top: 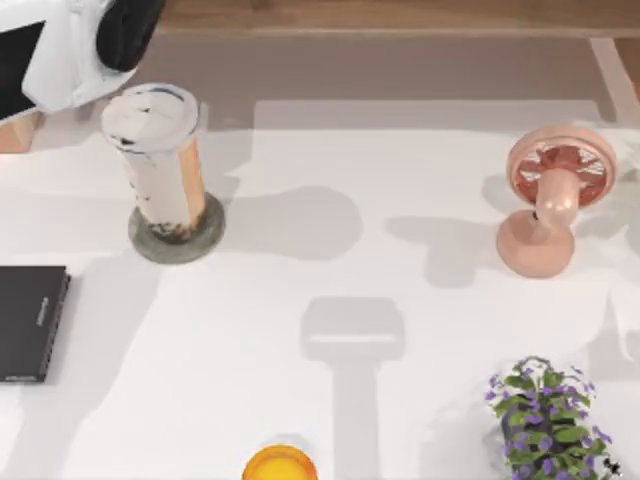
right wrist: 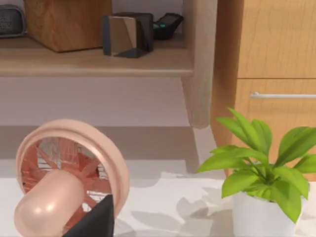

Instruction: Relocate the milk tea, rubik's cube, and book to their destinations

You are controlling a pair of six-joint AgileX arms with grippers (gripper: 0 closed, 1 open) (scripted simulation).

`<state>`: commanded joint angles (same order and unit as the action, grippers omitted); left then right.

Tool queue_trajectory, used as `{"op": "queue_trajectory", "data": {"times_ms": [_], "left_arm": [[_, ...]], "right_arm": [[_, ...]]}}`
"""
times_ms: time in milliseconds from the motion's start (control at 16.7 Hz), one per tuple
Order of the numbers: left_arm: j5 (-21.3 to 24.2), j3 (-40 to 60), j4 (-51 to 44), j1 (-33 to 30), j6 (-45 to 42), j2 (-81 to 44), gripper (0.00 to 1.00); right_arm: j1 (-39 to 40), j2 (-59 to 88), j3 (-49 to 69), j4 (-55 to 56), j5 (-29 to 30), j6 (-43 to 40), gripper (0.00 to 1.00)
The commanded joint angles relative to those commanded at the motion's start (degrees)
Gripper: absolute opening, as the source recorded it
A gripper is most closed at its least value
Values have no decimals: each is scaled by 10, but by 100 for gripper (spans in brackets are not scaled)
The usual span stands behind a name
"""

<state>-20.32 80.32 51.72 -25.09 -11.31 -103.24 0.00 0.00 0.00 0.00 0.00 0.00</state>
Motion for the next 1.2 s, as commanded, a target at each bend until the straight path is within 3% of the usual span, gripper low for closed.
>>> {"op": "queue_trajectory", "data": {"times_ms": [420, 900, 1200], "left_arm": [[23, 149, -65, 34, 18, -100, 0], [30, 172, -85, 40, 25, -131, 0], [30, 172, -85, 40, 25, -131, 38]], "right_arm": [[0, 0, 0, 0, 0, 0, 100], [0, 0, 0, 0, 0, 0, 100], [0, 0, 0, 0, 0, 0, 100]]}}
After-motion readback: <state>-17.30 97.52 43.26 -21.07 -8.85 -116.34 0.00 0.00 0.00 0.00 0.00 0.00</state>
